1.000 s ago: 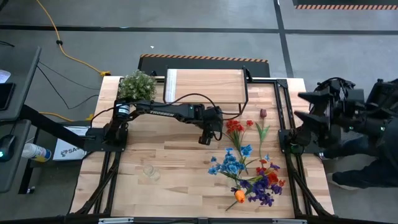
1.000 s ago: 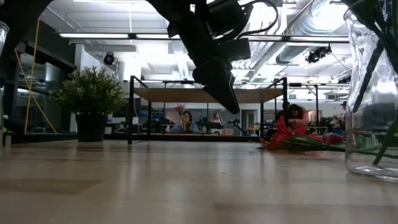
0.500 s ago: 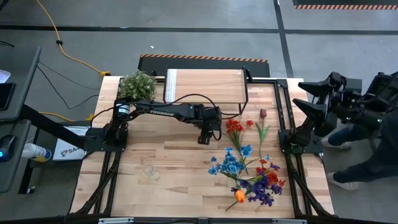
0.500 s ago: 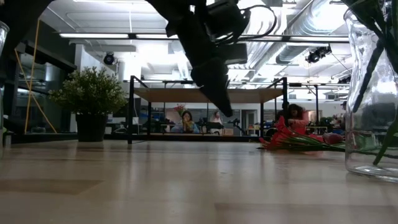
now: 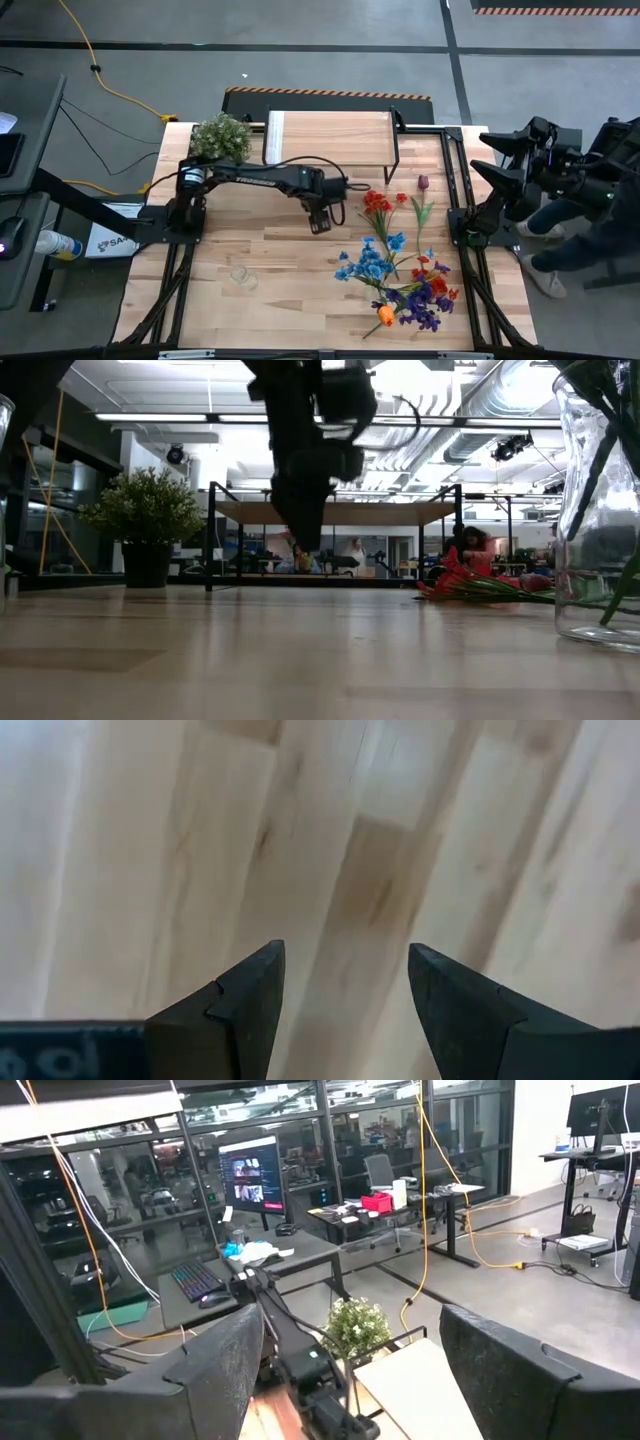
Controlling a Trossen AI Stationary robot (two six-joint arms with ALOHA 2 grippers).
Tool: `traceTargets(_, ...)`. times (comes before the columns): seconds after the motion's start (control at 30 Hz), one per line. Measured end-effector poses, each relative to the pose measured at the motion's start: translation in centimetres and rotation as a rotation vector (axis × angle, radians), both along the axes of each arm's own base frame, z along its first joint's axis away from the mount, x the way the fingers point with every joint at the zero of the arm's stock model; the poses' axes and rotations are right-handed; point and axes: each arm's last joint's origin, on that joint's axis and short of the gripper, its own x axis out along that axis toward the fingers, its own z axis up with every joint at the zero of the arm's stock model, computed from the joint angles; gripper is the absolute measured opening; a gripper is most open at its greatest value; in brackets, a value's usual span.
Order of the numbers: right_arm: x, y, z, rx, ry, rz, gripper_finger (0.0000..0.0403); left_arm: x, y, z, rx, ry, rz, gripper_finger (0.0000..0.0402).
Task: Pick and place flowers into a vace then onto a shelf
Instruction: Put the bottom orange flowers into the left transparent vase
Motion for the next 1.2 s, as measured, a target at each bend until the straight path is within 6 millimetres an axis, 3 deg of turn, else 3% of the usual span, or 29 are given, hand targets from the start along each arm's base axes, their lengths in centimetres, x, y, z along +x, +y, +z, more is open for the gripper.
traceTargets(0.33, 0.0, 0.1, -0.1, -0.013, 0.005, 0.0, 0.0294, -1.5, -3.3, 3.8, -0.062, -0.085, 0.155, 0.0246)
traceTargets(0.9, 0.0, 0.0, 0.0, -0.078, 0.033, 0.0, 0.0294, -2.9, -10.0, 4.2, -0.119, -0.05, 0.225, 0.0246)
traceTargets(1.2, -1.1, -2.6, 0.4, -0.055, 0.024, 0.001, 0.0294, -3.0, -11.9, 4.5, -0.152, -0.112, 0.347, 0.0246)
